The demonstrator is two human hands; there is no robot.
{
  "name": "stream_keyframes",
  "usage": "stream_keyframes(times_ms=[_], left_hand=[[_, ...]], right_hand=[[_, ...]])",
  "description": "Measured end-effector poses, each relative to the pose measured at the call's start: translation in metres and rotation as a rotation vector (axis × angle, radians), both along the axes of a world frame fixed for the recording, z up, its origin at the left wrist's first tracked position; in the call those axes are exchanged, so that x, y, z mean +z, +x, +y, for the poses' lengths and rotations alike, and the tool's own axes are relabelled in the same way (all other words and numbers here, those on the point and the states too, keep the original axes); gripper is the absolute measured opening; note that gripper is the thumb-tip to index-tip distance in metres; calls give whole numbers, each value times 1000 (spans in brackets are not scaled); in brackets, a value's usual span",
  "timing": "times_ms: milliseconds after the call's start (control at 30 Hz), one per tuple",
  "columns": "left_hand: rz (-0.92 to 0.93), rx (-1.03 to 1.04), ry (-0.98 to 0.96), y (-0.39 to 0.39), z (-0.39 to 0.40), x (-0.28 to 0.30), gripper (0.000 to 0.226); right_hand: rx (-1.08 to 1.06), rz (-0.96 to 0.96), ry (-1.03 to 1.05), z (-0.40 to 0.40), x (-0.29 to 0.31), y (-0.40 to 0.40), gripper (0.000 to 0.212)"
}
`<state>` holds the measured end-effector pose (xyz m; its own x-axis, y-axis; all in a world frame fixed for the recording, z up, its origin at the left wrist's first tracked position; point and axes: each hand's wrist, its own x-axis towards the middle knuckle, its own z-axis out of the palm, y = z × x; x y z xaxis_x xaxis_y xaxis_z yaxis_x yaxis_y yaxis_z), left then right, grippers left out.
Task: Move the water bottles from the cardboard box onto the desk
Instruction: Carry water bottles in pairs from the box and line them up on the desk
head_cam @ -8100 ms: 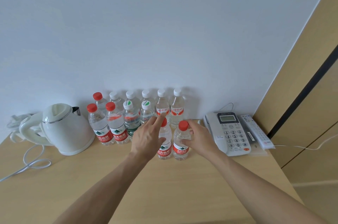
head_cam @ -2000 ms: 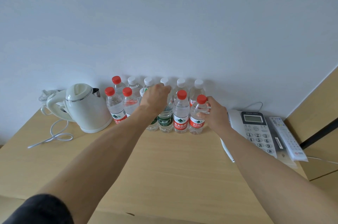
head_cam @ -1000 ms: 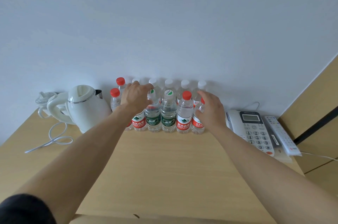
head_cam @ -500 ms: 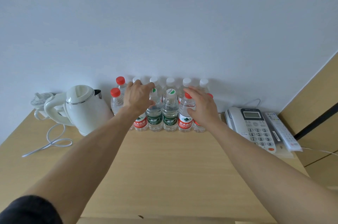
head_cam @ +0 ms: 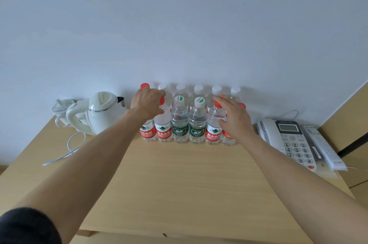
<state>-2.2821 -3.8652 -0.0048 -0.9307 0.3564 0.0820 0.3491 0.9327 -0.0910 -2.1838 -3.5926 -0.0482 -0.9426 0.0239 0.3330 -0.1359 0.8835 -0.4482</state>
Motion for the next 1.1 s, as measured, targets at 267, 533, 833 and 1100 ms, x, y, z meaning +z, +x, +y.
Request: stream_keyframes(times_ms=[267, 533, 833, 1100], left_hand=[[-81, 5, 190, -2, 1, 0, 41], [-122, -41, 243, -2, -4, 0, 39], [48, -97, 58, -5, -23, 5, 62], [-93, 134, 121, -9, -45, -1, 35]], right_hand=[[-13, -16, 9, 1, -2, -2, 82], [-31, -22, -10, 0, -3, -1, 85], [-32, -47, -6, 1, -2, -4, 82], [-66, -28, -39, -5, -1, -5, 76]])
